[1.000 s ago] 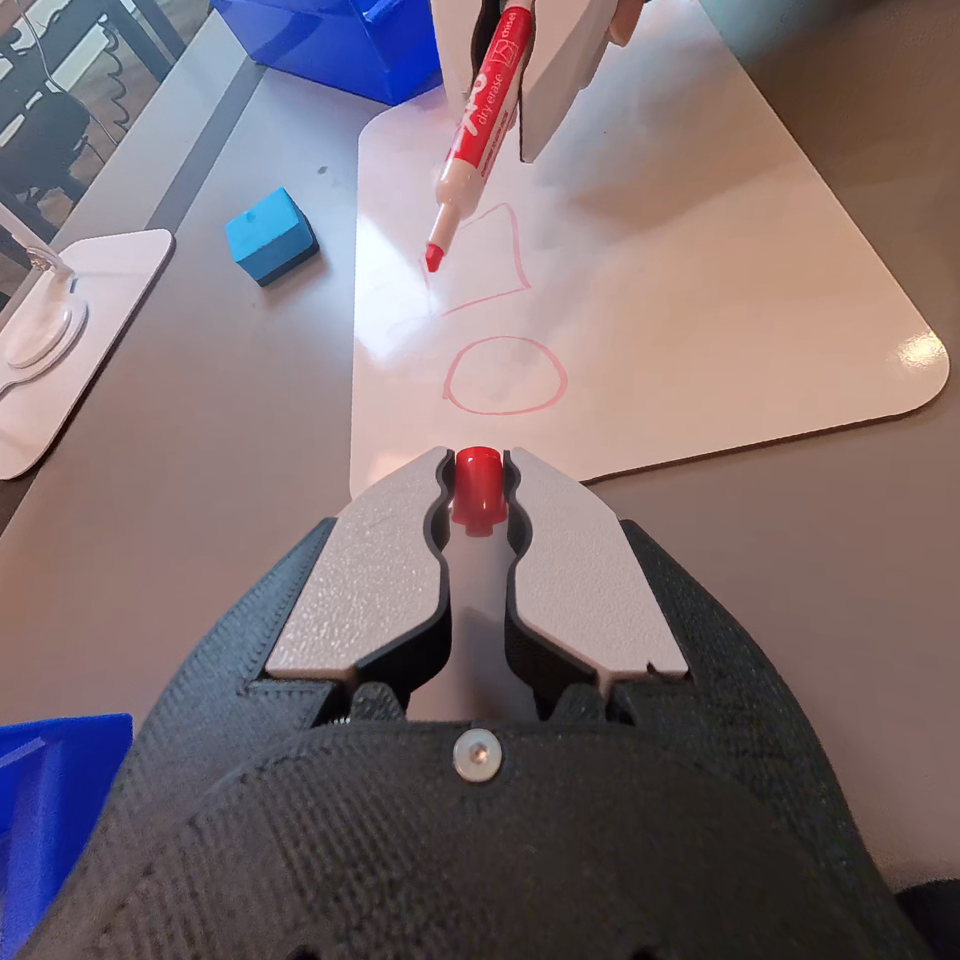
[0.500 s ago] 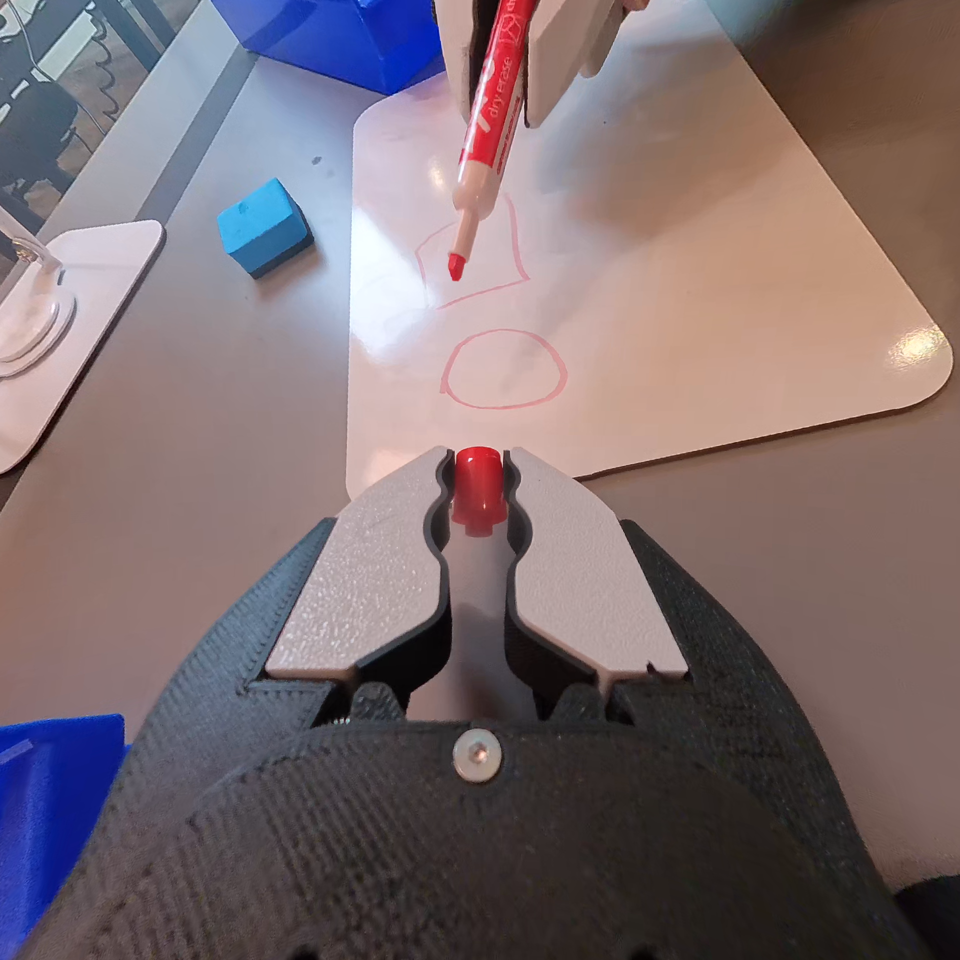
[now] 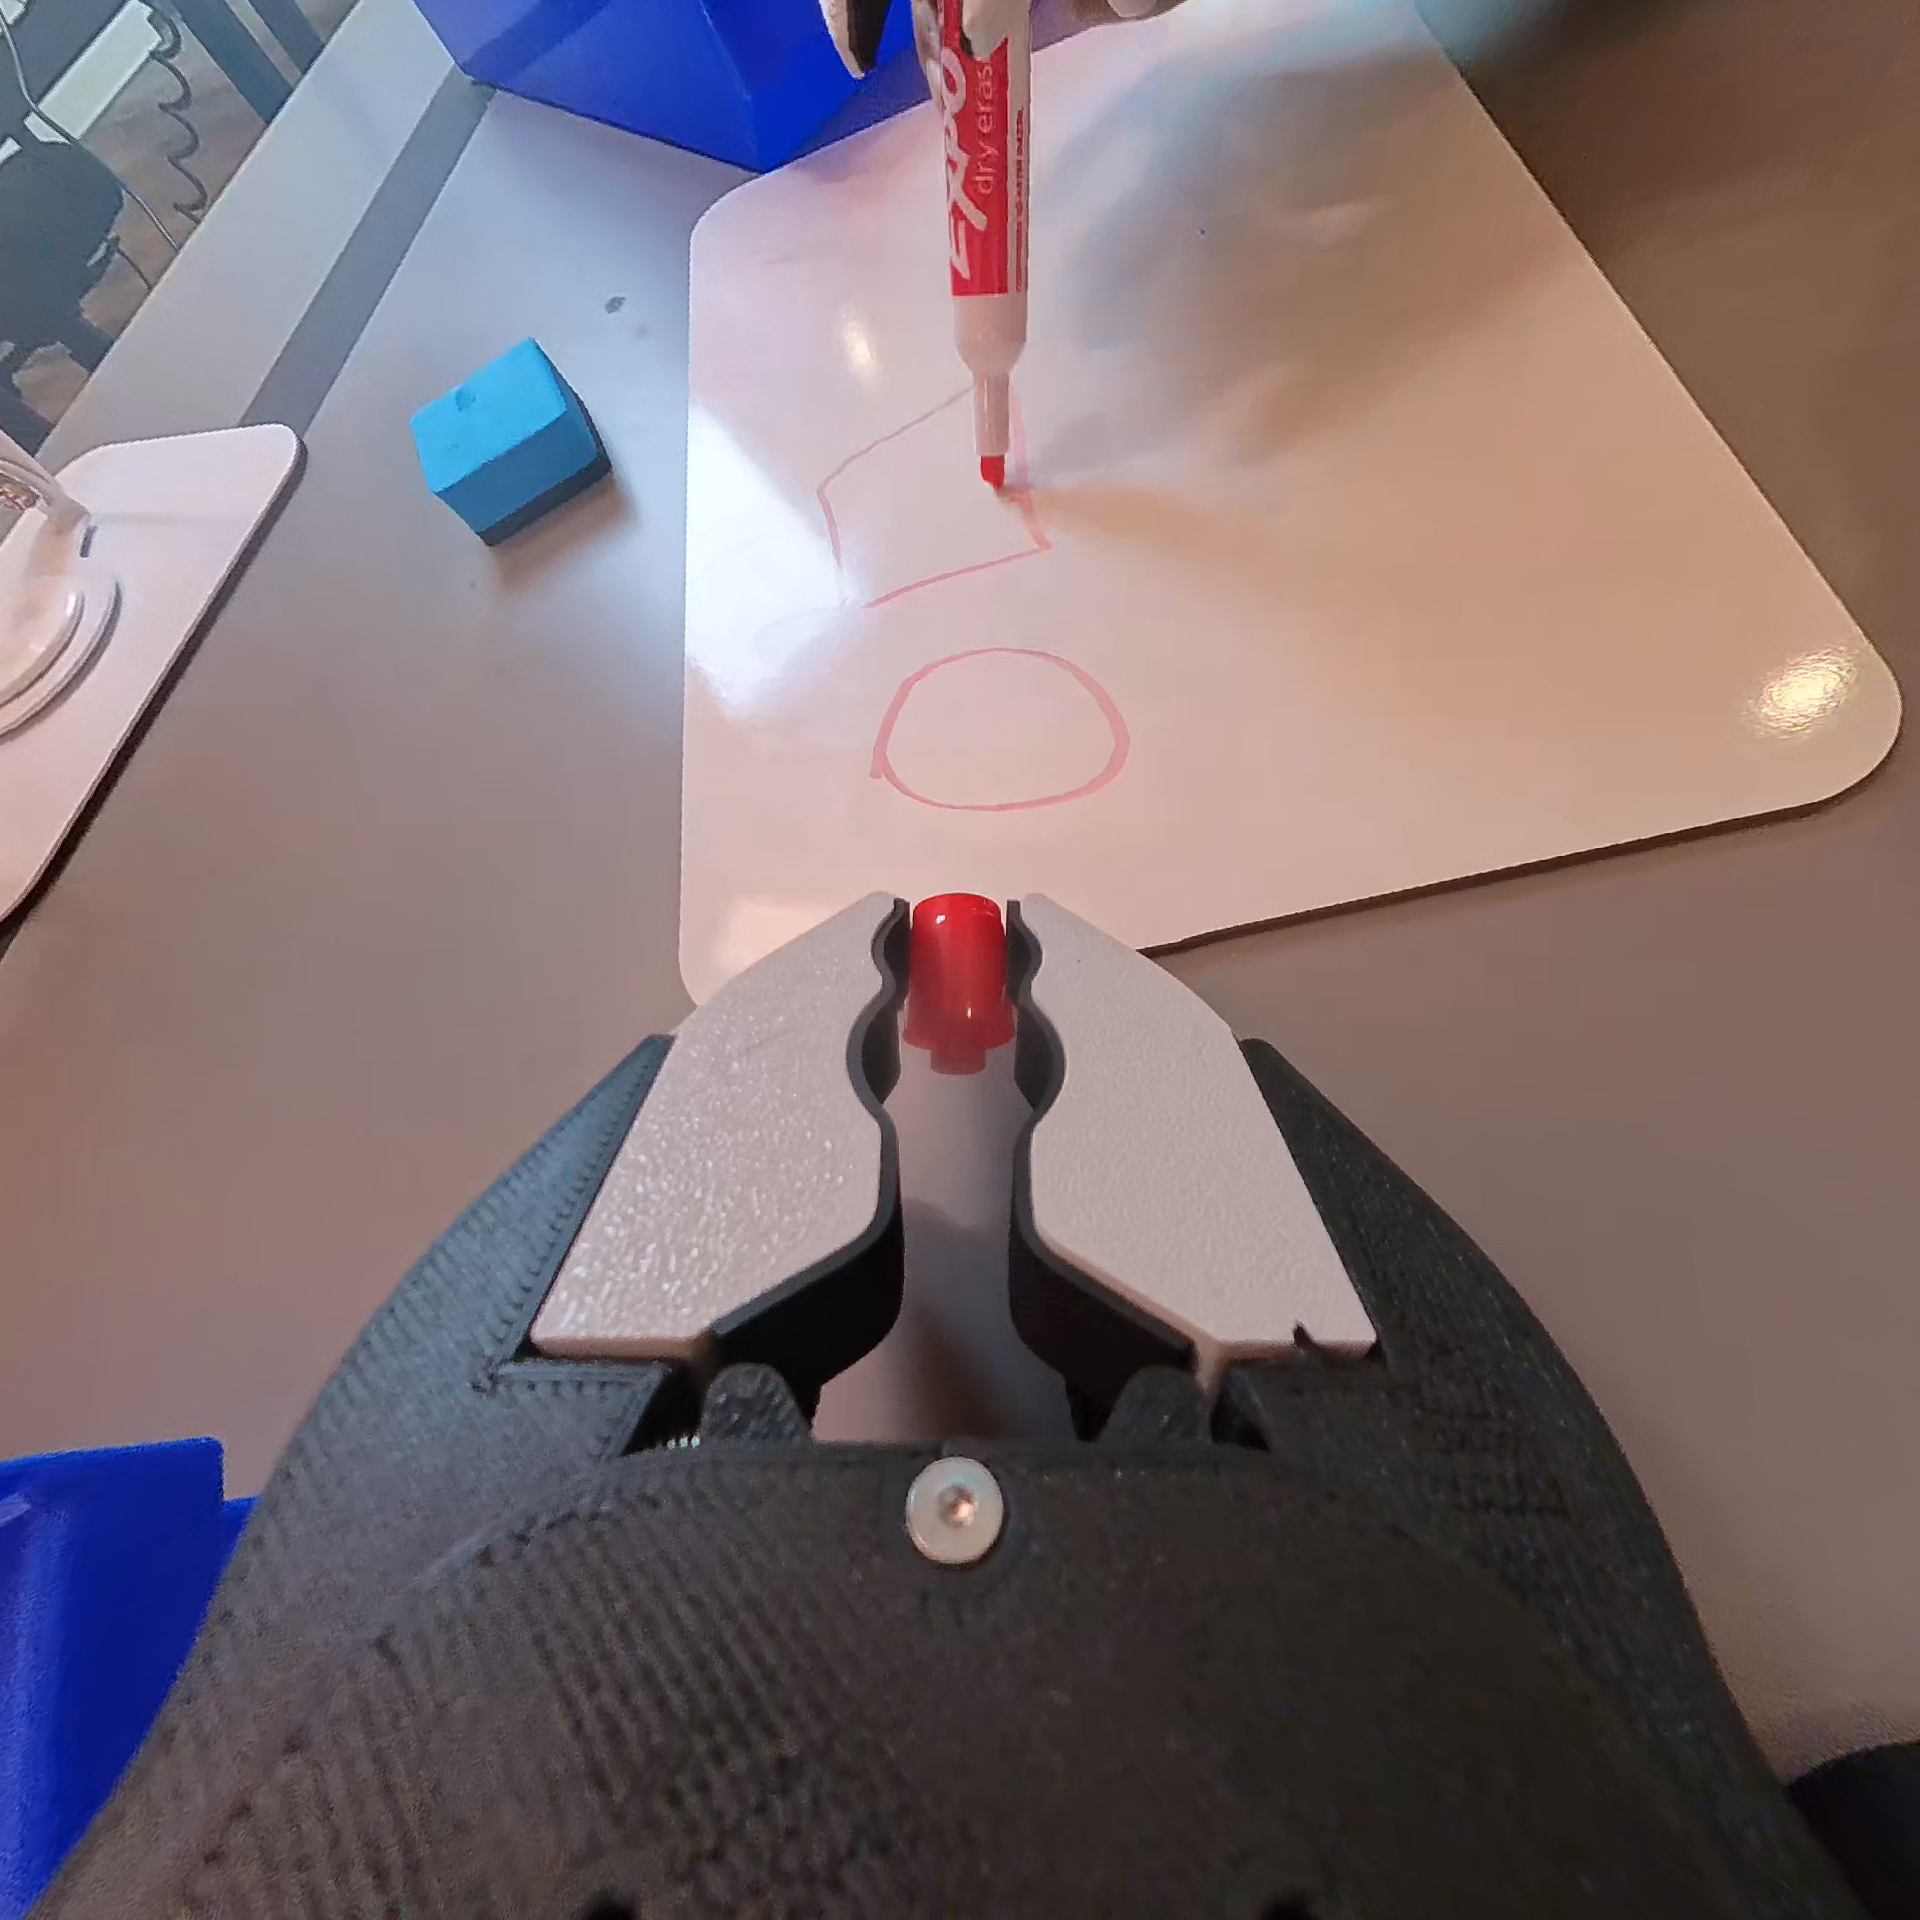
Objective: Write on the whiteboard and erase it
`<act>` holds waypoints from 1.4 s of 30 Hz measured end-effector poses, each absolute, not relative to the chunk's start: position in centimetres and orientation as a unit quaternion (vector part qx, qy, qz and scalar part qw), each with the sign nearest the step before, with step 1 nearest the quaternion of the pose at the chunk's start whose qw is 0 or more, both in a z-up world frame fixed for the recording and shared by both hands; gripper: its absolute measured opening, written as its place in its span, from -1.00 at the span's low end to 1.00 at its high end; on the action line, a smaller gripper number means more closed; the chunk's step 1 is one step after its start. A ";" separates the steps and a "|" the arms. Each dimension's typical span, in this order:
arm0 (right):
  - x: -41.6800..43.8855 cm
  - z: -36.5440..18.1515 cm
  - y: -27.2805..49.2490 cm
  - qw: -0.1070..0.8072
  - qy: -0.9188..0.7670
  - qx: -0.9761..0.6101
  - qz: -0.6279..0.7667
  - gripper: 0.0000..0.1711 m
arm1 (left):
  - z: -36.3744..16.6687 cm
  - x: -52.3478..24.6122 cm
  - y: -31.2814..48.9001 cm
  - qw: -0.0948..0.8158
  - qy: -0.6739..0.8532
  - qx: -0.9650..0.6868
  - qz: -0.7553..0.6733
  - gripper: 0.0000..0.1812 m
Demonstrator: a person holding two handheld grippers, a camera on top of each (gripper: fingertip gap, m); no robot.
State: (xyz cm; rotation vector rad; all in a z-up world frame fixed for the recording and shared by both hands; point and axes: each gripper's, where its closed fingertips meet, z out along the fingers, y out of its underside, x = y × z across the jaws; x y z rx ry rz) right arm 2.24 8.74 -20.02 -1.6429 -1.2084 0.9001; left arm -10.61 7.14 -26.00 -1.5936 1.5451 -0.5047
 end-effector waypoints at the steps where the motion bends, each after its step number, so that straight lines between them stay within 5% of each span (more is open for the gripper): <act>1: 2.4 -20.1 8.9 0.438 -0.490 -0.666 0.353 -0.77 | -26.0 -10.6 7.1 0.419 0.616 -0.636 -0.202 -0.81; 19: 3.6 -17.3 10.3 0.474 -0.483 -0.671 0.303 -0.77 | -25.7 -10.6 7.0 0.424 0.617 -0.632 -0.201 -0.81; 42: -1.0 -14.9 5.8 0.508 -0.459 -0.567 0.457 -0.77 | -23.8 -8.8 6.0 0.448 0.599 -0.612 -0.258 -0.81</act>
